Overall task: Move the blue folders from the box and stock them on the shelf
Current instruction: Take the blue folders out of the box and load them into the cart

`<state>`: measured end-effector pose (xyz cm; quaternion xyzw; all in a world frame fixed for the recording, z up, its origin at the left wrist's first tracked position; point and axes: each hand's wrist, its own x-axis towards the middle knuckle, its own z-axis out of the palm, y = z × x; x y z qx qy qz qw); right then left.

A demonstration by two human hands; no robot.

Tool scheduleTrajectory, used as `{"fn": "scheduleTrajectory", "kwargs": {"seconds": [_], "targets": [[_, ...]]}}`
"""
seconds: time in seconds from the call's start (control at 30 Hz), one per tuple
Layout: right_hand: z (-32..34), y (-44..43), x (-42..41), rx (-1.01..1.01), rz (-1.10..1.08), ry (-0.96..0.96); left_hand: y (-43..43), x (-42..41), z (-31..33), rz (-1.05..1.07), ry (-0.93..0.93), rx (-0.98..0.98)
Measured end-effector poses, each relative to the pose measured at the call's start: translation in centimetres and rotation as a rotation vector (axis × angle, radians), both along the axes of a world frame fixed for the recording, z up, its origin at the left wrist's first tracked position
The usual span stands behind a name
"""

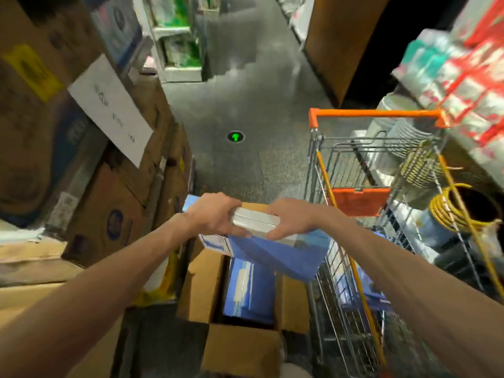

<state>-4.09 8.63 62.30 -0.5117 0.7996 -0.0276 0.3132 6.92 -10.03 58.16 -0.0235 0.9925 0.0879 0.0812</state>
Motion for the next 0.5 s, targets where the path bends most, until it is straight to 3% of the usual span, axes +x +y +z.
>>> {"fn": "scheduleTrajectory", "kwargs": {"seconds": [0.13, 0.27, 0.33, 0.5], "targets": [[2.8, 1.3, 3.3, -0.062, -0.133, 0.151, 0.4, 3.0, 1.9, 0.025, 0.153, -0.034], [3.8, 3.8, 6.4, -0.37, -0.546, 0.418, 1.2, 5.1, 3.7, 0.177, 0.199, 0.053], [4.0, 5.7, 8.1, -0.523, -0.703, 0.503, 1.8, 5.7, 4.4, 0.274, 0.222, 0.172], [3.1, 11.1, 9.5, -0.528, -1.109, 0.403, 4.5, 5.2, 5.5, 0.434, 0.257, 0.57]]}}
